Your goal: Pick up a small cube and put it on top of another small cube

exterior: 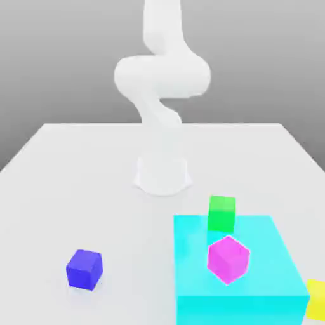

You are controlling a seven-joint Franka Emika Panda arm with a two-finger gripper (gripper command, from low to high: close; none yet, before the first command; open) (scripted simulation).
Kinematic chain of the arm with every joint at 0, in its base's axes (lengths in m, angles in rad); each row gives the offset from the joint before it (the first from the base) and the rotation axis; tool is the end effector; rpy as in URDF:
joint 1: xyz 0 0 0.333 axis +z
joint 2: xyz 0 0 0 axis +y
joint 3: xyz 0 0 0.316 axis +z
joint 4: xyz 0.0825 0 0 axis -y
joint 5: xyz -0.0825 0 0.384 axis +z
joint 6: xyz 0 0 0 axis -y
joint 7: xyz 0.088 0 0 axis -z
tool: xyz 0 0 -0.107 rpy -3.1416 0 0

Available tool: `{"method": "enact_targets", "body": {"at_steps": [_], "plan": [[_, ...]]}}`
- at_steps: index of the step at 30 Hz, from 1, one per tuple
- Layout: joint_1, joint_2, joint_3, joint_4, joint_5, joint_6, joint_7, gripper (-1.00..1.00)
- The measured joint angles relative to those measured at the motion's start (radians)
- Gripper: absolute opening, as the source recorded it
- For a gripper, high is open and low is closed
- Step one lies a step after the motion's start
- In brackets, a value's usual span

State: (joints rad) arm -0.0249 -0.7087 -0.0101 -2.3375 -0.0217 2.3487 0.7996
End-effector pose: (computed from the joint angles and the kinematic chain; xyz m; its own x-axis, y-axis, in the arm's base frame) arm 0.3815 -0.0149 0.6643 0.5016 -0.7261 0.4703 -0.5609 -0.6868 -0.4622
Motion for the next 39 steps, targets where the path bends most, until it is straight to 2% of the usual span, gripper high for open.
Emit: {"method": "enact_targets", "body": {"at_steps": [8,14,21,28,29,35,39], "plan": [[-0.075,0.296,-0.057,-0.121,-0.053,0.157,-0.014,0.00],[-0.117,0.513,-0.118,-0.211,-0.055,0.274,-0.051,0.00],[-0.188,0.768,-0.156,-0.315,0.040,0.411,-0.164,0.00],[-0.263,1.023,-0.072,-0.301,0.154,0.602,-0.258,0.00],[-0.269,1.041,-0.064,-0.298,0.159,0.617,-0.262,-1.00],[-0.273,1.050,-0.060,-0.296,0.159,0.624,-0.262,-1.00],[-0.250,0.948,-0.092,-0.315,0.122,0.541,-0.233,-1.00]]}}
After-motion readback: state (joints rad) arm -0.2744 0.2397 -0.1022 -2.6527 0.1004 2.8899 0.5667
